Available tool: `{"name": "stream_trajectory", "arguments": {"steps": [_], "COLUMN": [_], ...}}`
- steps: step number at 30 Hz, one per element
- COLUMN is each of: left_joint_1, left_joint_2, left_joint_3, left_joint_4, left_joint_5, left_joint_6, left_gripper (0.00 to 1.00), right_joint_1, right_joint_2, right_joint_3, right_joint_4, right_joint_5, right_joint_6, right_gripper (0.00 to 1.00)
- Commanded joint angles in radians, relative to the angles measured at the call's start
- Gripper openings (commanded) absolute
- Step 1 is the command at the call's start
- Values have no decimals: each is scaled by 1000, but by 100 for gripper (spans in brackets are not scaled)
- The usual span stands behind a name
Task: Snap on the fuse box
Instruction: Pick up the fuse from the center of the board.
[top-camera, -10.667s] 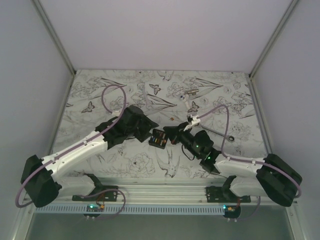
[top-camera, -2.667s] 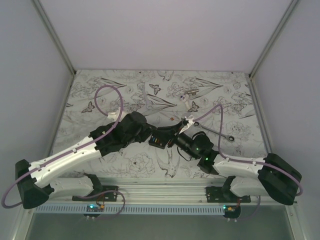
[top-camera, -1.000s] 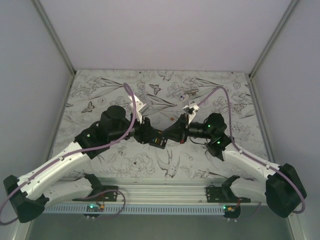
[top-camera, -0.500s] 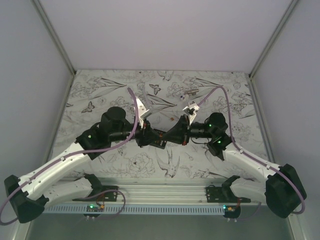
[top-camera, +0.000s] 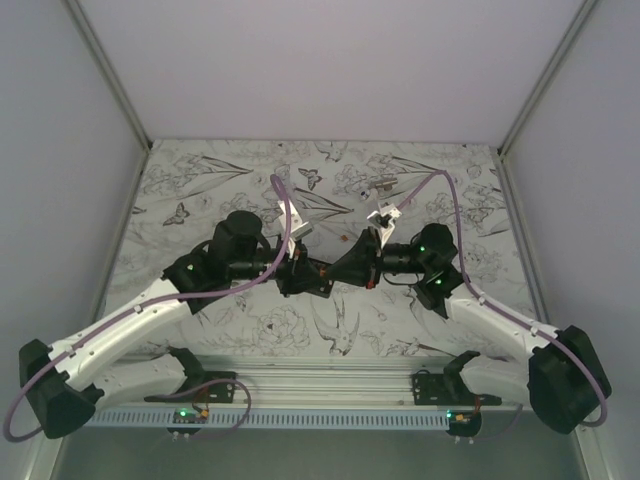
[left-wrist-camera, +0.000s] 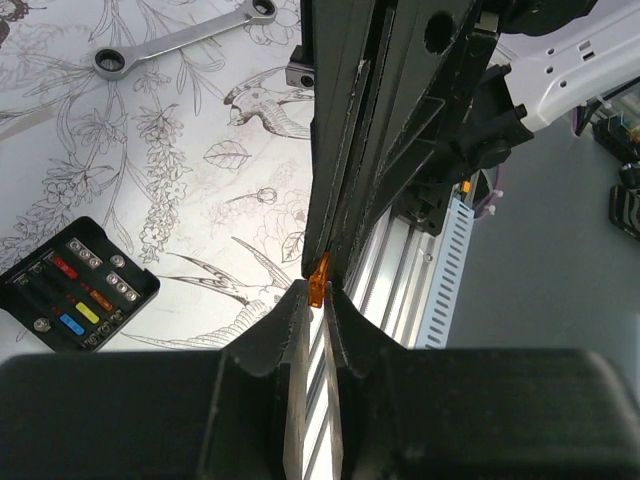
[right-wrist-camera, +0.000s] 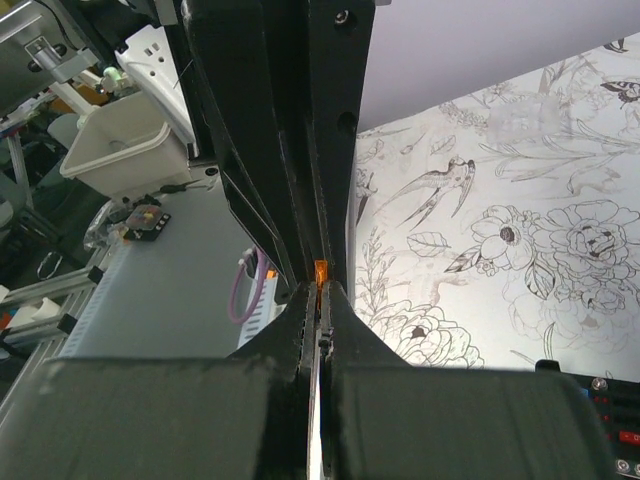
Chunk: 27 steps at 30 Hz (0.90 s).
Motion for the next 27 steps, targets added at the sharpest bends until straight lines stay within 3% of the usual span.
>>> {"name": "stream_trajectory", "arguments": {"steps": [1, 9, 14, 21, 24, 27], "left_joint_1": [-1, -1, -1, -2, 0, 0], "left_joint_2": [11, -9, -32, -63, -83, -108], "left_joint_3": [6, -5, -17, -56, -77, -88], "left_joint_4": [79, 93, 92, 86, 83, 81], "left_joint_5": [31, 12, -1, -62, -120, -153], "left_joint_6": [7, 7, 7, -26, -46, -55], "left_gripper": [12, 11, 0, 0, 16, 19], "right_joint_1": [30, 40, 40, 40, 41, 40], "right_joint_2": [13, 21, 17, 19, 23, 26], "right_joint_3": [40, 45, 56, 55, 49, 48], "right_joint_4": [51, -25, -98, -143, -140, -135], "right_joint_5": [-48, -46, -40, -12, 3, 6], "right_joint_6": [15, -38, -82, -106, -105, -100], "right_gripper": [0, 0, 0, 0, 0, 0]}}
